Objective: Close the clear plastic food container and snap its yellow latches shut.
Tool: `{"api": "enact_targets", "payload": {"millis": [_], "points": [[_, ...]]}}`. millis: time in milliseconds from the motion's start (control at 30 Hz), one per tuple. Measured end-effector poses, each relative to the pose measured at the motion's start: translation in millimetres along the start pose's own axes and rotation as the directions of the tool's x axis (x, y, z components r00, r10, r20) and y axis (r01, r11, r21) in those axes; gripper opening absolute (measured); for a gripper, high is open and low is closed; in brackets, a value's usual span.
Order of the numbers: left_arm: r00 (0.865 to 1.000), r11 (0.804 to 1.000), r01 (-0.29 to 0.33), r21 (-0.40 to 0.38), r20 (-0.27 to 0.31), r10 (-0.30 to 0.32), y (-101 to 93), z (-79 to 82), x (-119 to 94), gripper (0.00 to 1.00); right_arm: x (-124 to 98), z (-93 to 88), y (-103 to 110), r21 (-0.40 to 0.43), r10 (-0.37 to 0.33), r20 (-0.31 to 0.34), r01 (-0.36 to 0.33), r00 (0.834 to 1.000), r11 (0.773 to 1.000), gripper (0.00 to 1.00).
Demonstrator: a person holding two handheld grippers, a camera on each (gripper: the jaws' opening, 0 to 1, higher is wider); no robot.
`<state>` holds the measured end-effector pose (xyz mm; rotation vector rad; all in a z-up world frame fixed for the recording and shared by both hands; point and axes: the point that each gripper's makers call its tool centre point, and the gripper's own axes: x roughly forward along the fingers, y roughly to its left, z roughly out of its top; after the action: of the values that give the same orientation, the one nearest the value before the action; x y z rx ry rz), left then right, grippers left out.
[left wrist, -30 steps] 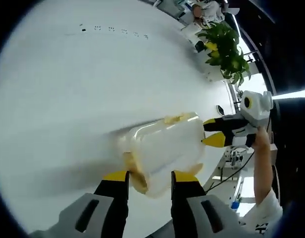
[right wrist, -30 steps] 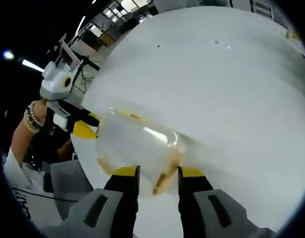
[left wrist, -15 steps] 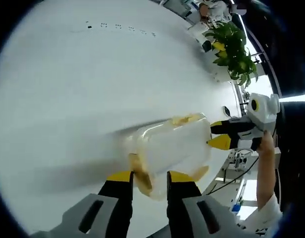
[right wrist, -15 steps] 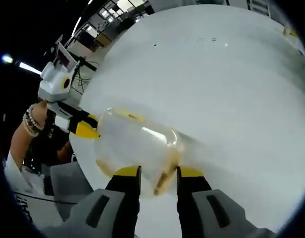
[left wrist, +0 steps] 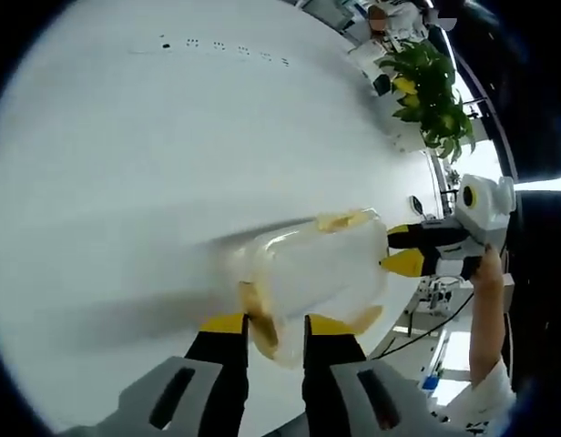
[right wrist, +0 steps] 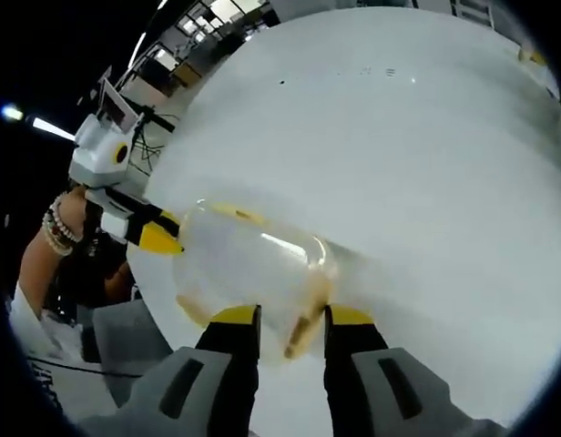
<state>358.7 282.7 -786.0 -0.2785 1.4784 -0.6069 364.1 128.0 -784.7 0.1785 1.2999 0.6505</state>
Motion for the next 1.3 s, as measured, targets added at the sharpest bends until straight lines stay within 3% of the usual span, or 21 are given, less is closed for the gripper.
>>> {"api": "enact_targets", "payload": {"millis": [200, 233, 267, 600, 667, 700, 800, 1300], "points": [[1.000, 1.000, 0.003, 0.000, -0.002, -0.003, 0.5, 0.4, 0.1, 0.08, 0.7, 0.2, 0.4, -0.001, -0.001, -0.014, 0.001, 1.000, 1.000, 0.23], [0.993, 0.994, 0.108, -0.026, 0.041, -0.107, -19.1, 8.3, 5.6, 0.07, 1.2, -1.2, -0.1, 0.009, -0.002, -0.021, 0.002, 1.000, 1.000, 0.23], [1.000, 1.000, 0.012, -0.016, -0.007, -0.012, -1.6, 0.2, 0.1, 0.07, 2.0, 0.6, -0.4, 0.008, -0.001, -0.015, 0.001, 1.000, 1.000, 0.23], [1.000, 1.000, 0.029, -0.012, 0.003, -0.029, -0.4, 1.6, -0.1, 0.08, 4.1, 1.1, 0.1, 0.028, -0.006, -0.018, 0.007, 1.000, 1.000, 0.23], [1.000, 1.000, 0.028, -0.014, 0.005, -0.028, 0.7, 1.8, -0.6, 0.08, 5.2, 0.7, 0.3, 0.068, -0.002, -0.018, 0.003, 1.000, 0.998, 0.23], [1.000, 1.000, 0.027, -0.015, 0.006, -0.027, 2.1, 1.9, -1.1, 0.08, 7.5, -2.1, 1.9, 0.145, 0.010, -0.016, -0.008, 1.000, 0.989, 0.22], [1.000, 1.000, 0.026, -0.013, 0.009, -0.026, 2.9, 2.0, -1.8, 0.08, 8.4, -5.8, 0.3, 0.119, 0.033, -0.004, -0.032, 0.999, 0.992, 0.21], [0.999, 0.999, 0.017, 0.034, 0.038, -0.018, 3.2, 2.5, -2.1, 0.09, 6.1, -5.8, 5.1, 0.049, 0.005, -0.014, -0.004, 1.000, 0.999, 0.23]]}}
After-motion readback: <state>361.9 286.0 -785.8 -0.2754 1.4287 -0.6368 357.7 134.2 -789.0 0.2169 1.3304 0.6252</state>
